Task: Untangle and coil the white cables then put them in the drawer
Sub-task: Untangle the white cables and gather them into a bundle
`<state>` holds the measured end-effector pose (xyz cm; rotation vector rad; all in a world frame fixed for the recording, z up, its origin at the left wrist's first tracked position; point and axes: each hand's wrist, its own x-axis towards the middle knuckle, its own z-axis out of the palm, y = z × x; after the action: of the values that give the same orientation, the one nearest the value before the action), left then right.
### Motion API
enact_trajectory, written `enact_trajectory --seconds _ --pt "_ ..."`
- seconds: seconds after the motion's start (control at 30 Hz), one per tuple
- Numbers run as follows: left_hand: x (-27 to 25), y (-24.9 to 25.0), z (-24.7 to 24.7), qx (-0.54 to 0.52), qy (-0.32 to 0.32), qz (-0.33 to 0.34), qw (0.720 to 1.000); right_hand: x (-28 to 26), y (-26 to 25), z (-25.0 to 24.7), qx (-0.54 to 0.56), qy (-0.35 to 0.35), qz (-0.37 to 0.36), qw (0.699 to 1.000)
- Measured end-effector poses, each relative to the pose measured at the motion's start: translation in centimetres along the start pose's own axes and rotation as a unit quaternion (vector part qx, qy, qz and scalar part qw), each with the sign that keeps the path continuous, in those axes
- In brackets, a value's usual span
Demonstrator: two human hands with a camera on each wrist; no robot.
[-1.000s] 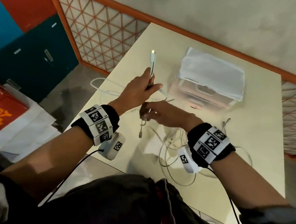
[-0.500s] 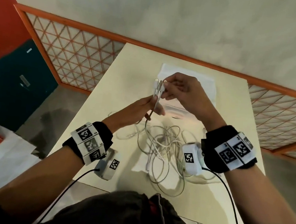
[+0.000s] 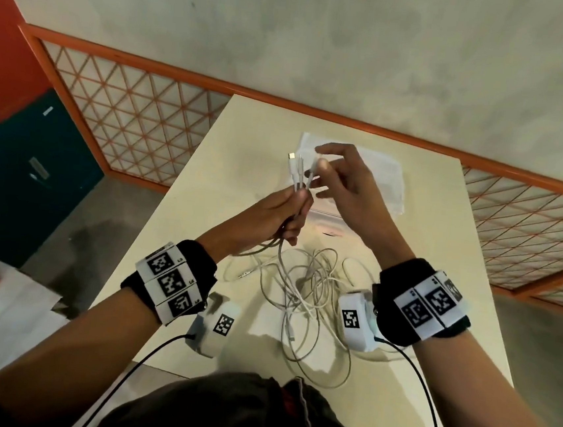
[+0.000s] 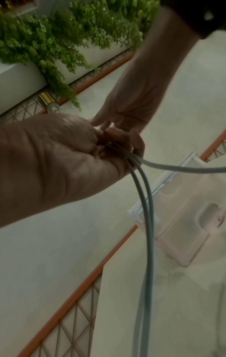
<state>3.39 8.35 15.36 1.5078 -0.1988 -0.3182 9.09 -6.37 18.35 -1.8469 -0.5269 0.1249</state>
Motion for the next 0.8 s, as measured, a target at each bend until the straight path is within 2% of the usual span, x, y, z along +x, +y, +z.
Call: enact_trajectory --seconds 0.03,0.13,0.23,0.4,0.47,0.53,0.6,0.67,0.73,0.8 --pt "0.1 0.3 -0.1 -0.019 0.011 0.007 1.0 -0.3 0.3 0.3 0.02 -0.024 0.023 0.999" --pt "0.6 1.2 -0.3 -0.08 0.025 0.045 0.995 -1.8 1.5 1.7 0.058 -0.166 0.085 0.981" --pt "1.1 2.3 -0.9 -0.147 0.004 0.065 0.987 -2.7 3.0 3.8 0.01 -0.265 0.1 0.959" --pt "1.1 3.9 -2.3 -0.189 0.004 0.081 0.979 -2.4 5.2 4.3 -0.126 -0.285 0.094 0.946" --pt "0.7 4.7 -3.4 -0.201 0.012 0.088 0.975 -2.5 6.8 3.2 -0.169 -0.265 0.112 0.943" --pt "0.3 5.1 -4.4 -0.186 0.029 0.082 0.979 -3.1 8.0 2.0 -0.158 -0.239 0.134 0.949" --pt "-0.2 4.7 -4.8 -0.093 0.087 0.072 0.989 -3.5 8.1 1.1 -0.149 -0.236 0.132 0.951" --pt "-0.4 3.8 -4.9 0.095 0.133 0.081 0.983 -3.3 7.7 0.7 -0.168 -0.233 0.108 0.952" --pt "-0.5 2.9 -4.8 0.245 0.097 0.047 0.964 -3.0 6.6 0.5 -0.173 -0.224 0.087 0.955" --pt "-0.6 2.1 -4.4 0.324 0.052 -0.013 0.945 -2.6 5.3 0.3 -0.172 -0.218 0.07 0.958"
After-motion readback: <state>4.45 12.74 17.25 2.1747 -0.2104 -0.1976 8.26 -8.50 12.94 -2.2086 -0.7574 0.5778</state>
